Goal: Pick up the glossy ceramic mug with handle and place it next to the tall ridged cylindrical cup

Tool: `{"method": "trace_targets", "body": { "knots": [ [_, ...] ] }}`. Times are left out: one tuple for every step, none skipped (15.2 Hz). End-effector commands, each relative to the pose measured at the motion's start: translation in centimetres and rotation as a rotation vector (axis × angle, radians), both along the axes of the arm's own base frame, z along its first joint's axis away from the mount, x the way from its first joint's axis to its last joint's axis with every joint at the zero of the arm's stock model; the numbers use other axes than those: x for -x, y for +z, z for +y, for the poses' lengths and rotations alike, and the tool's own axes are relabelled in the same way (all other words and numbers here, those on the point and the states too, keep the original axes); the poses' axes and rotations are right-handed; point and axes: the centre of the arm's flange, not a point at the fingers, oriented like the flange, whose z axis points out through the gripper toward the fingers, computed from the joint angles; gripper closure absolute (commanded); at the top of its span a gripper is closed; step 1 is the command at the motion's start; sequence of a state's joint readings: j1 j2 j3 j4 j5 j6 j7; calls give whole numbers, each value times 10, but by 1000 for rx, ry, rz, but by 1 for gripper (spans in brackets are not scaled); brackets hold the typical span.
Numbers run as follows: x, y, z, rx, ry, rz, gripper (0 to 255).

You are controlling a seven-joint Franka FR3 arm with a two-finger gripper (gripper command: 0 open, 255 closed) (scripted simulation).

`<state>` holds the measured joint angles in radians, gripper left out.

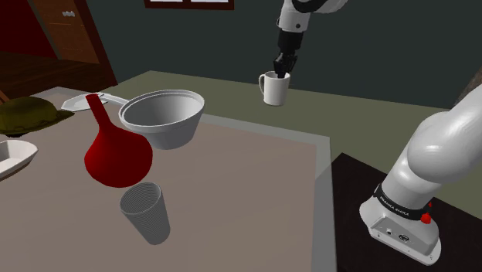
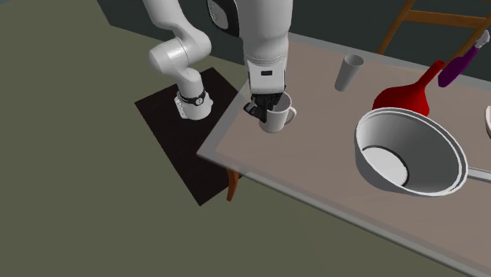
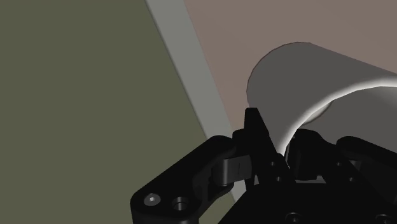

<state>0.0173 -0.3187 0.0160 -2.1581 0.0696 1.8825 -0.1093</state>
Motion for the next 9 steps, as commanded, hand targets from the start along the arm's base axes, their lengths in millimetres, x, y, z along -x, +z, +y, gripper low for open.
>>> {"method": "trace_targets", "body": {
  "knots": [
    [1,10,0,0,0,0,255],
    [1,16,0,0,0,0,255],
    [1,21,0,0,0,0,255],
    [1,26,0,0,0,0,255],
    [1,31,0,0,0,0,255],
    [1,37,0,0,0,0,255],
    [1,40,0,0,0,0,255],
    [2,40,13,0,0,0,255],
    [3,40,26,0,0,0,255]
  ]
}}
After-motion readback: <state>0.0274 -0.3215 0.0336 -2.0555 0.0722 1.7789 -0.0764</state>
